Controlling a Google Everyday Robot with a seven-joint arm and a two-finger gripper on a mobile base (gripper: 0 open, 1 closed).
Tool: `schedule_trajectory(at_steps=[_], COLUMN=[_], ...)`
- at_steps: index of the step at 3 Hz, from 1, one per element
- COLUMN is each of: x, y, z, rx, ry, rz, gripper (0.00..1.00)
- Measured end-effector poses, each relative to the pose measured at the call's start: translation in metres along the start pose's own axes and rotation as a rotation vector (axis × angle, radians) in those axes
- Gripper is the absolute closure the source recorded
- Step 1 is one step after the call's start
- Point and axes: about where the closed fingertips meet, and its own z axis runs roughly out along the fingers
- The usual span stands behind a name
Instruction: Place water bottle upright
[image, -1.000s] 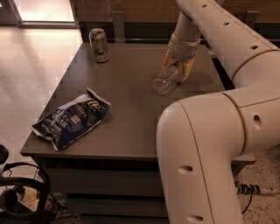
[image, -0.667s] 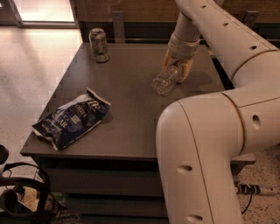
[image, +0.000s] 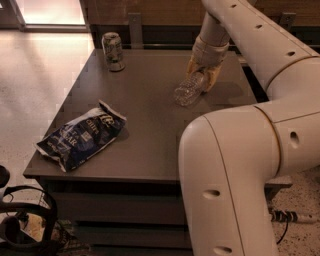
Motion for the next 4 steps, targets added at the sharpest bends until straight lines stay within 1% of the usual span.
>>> schedule_trajectory(at_steps=[1,2,3,4], x=[-0.01,-0.014,-0.011,0.002], y=[-0.008,-0.019,-0.029,-0.044], z=[-0.031,-0.053,-0.072,-0.085], rx=[-0.054,-0.08,-0.097,-0.108], ry=[-0.065,-0.108,-0.153,-0.193], rz=[-0.004,0.009,0.021,0.034], gripper=[1.0,1.0,1.0,1.0])
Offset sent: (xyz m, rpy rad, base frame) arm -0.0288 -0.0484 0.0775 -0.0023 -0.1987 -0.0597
